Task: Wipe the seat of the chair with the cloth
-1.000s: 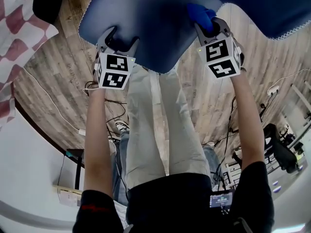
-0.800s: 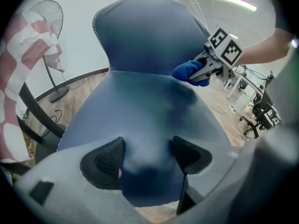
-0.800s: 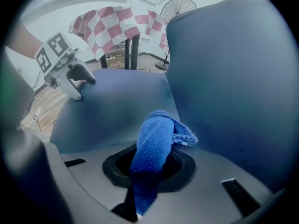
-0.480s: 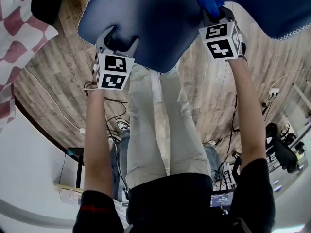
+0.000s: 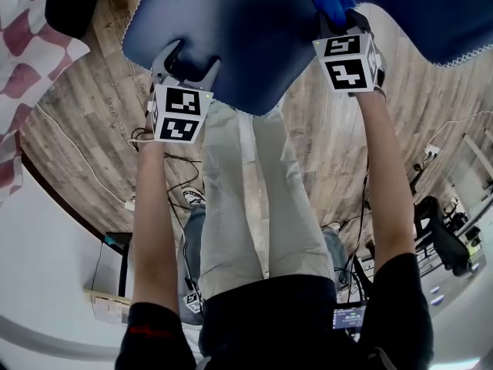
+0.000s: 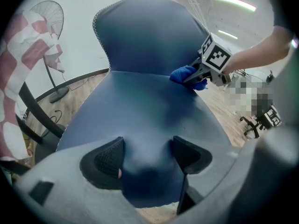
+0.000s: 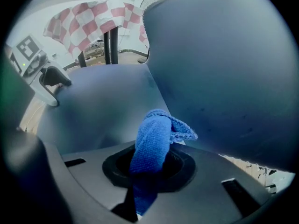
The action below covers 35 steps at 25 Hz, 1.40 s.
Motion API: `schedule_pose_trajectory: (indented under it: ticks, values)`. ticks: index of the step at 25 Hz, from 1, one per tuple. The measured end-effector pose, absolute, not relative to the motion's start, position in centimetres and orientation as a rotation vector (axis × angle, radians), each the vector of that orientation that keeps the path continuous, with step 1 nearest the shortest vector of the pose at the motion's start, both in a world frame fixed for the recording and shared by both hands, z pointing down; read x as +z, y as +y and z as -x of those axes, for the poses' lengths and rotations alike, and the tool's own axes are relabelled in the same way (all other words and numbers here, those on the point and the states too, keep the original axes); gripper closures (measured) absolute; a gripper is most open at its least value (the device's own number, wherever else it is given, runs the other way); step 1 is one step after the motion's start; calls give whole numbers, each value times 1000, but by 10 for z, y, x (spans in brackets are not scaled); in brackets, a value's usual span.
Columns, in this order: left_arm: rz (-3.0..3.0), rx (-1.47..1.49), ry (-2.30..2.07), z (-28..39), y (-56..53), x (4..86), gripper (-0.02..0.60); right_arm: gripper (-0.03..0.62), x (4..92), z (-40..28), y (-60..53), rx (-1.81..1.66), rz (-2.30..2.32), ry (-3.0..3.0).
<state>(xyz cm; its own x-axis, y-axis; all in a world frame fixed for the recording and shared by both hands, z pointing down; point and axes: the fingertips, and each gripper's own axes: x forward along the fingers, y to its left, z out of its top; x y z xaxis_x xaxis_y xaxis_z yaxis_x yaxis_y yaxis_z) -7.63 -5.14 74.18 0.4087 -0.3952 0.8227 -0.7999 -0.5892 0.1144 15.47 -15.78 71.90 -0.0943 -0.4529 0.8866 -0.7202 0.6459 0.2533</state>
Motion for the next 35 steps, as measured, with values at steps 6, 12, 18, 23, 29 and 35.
schedule_pose_trajectory:
  ticks: [6, 12, 18, 23, 29, 35]
  values:
    - [-2170, 1059, -1023, 77, -50, 744, 247, 542, 718, -132, -158, 334, -940, -1792]
    - [-2185, 1037, -1035, 75, -52, 744, 247, 542, 719, -83, -149, 274, -817, -1857]
    - [-2175, 1049, -1029, 78, -48, 745, 247, 542, 721, -45, -142, 268, -765, -1914]
    - [-2188, 1037, -1039, 78, -50, 743, 247, 542, 720, -25, -140, 297, -748, -1952]
    - [-2190, 1032, -1036, 78, -51, 745, 247, 542, 721, -2, -138, 323, -719, -1986]
    - [-2198, 1023, -1037, 76, -52, 743, 247, 542, 721, 23, -129, 322, -657, -2015]
